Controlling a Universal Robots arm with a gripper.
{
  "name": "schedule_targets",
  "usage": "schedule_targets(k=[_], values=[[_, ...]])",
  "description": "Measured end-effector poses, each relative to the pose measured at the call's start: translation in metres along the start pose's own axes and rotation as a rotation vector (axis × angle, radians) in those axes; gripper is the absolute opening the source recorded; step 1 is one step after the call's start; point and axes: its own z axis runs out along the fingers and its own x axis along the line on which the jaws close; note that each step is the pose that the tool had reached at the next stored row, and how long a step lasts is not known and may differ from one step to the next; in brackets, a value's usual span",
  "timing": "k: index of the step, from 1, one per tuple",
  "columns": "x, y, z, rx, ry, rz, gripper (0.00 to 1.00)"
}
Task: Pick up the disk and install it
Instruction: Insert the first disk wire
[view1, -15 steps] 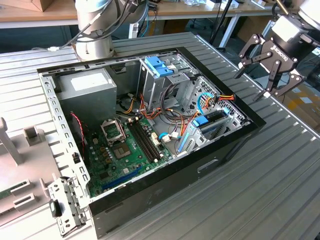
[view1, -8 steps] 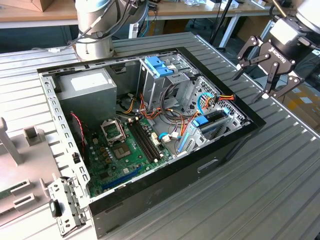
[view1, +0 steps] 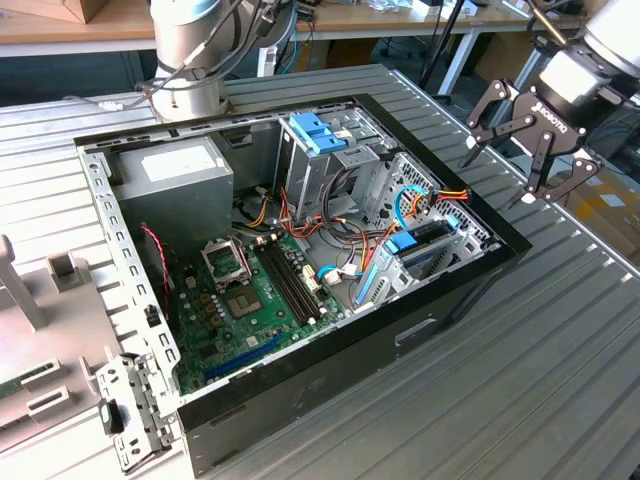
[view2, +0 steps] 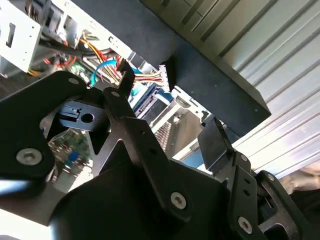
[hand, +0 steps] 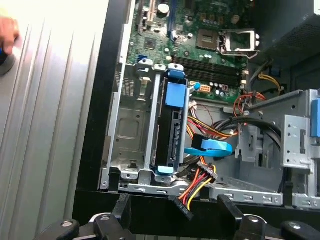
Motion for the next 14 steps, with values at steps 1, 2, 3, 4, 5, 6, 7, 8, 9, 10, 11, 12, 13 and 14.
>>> schedule_targets(k=[1,2,3,4,5,6,7,8,9,10,11,12,13,14], values=[[0.0001,-0.0001,0.0007,-0.0031,0.0033,-0.023,0.78],[0.0002,-0.0002,0.0012,-0.0054,0.0057,-0.04,0.78],[0.0002,-0.0002,0.0017,-0.0081,0.0084,-0.059,0.78],[0.0003,-0.0003,0.0022,-0.0106,0.0109,-0.078,0.78],[0.0004,-0.0004,0.0028,-0.0137,0.0142,-0.101,0.78],[0.0004,-0.0005,0.0032,-0.0159,0.0167,-0.117,0.78],[0.0005,-0.0005,0.0039,-0.0197,0.0206,-0.145,0.78],[0.0006,-0.0006,0.0042,-0.0222,0.0231,-0.163,0.78],[0.0006,-0.0006,0.0045,-0.0246,0.0257,-0.181,0.78],[0.0006,-0.0007,0.0047,-0.0273,0.0285,-0.201,0.78],[0.0007,-0.0007,0.0049,-0.03,0.0314,-0.221,0.78],[0.0007,-0.0007,0.0053,-0.0354,0.0369,-0.26,0.78],[0.0008,-0.0008,0.0056,-0.0385,0.0402,-0.283,0.78],[0.0008,-0.0008,0.0058,-0.041,0.0428,-0.302,0.78]])
